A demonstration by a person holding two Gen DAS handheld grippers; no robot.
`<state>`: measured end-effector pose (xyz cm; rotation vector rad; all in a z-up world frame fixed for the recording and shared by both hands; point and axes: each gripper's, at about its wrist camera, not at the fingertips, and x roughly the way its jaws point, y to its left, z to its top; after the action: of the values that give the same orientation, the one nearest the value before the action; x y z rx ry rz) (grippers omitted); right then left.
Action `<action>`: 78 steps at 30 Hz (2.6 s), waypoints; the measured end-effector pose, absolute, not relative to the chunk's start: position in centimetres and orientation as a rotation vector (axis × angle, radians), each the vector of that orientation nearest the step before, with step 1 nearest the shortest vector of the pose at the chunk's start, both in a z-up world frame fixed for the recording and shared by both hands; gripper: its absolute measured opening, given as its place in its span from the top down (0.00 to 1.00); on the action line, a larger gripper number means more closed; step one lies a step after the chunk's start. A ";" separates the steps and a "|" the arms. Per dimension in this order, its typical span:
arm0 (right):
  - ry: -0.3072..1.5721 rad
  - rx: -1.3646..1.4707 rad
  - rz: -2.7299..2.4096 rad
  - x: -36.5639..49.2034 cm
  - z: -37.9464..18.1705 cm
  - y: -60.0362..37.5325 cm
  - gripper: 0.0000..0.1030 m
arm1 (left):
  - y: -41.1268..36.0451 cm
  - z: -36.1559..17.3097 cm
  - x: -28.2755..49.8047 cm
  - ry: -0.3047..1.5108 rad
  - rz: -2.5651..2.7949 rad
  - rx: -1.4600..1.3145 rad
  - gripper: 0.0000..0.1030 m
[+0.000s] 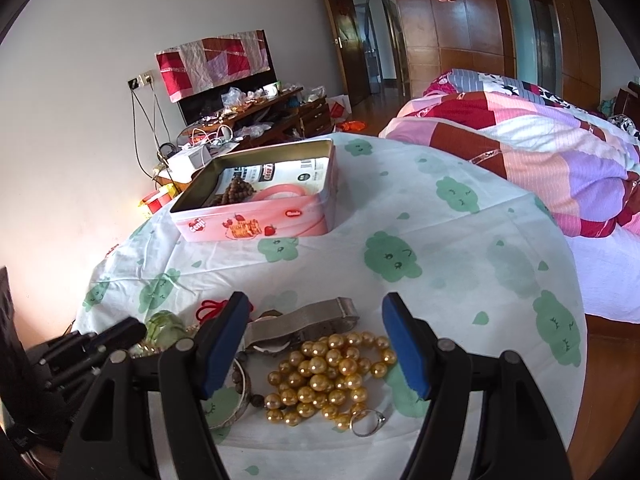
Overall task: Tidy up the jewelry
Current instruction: 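Lift the pearl necklace with the left tool while the right tool grasps the green jade bangle, then lower the pearls into the tin with the left tool while the right tool releases the jade bangle inside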
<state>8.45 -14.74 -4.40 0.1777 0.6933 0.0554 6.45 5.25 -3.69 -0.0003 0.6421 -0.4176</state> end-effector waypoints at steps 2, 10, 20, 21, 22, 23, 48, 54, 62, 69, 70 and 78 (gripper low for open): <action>0.690 0.170 0.056 8.4 -4.3 -14.6 0.30 | 5.8 -2.1 6.1 0.597 -0.430 -0.029 0.95; 0.694 0.172 0.083 8.4 -4.3 -13.9 0.30 | 9.1 3.4 5.0 0.429 -0.432 -0.133 0.95; 0.772 0.095 0.333 10.3 -5.5 -7.5 0.51 | 10.7 2.2 5.6 0.466 -0.365 -0.171 0.95; 0.795 0.075 0.344 10.8 -5.9 -6.7 0.58 | 10.7 2.2 5.5 0.465 -0.360 -0.167 0.95; 0.824 0.061 0.362 11.4 -6.4 -5.9 0.59 | 10.8 2.1 5.5 0.463 -0.358 -0.164 0.95; 0.842 0.056 0.374 11.8 -6.8 -5.4 0.59 | 11.0 2.2 5.4 0.461 -0.356 -0.165 0.95; 0.714 0.166 0.341 13.5 -2.6 -8.6 0.89 | 9.6 1.7 8.4 0.497 -0.387 -0.182 0.95; 0.676 0.213 0.273 15.1 -1.3 -12.0 0.88 | 7.4 2.7 10.5 0.480 -0.420 -0.160 0.95; 0.637 0.263 0.216 18.9 -0.6 -15.1 0.88 | 4.9 4.5 14.5 0.444 -0.446 -0.157 0.95; 0.639 0.255 0.203 23.4 -0.7 -16.0 0.88 | 2.9 4.8 19.3 0.430 -0.466 -0.178 0.95; 0.653 0.257 0.203 24.4 -1.0 -16.3 0.88 | 2.6 4.5 20.4 0.437 -0.461 -0.184 0.95; 0.718 0.262 0.208 29.3 -2.8 -16.8 0.89 | 0.1 1.4 26.0 0.518 -0.412 -0.154 0.95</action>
<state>29.29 -16.78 -2.77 0.2615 0.7180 0.2078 25.97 0.06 1.41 -0.1542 0.5179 -0.4117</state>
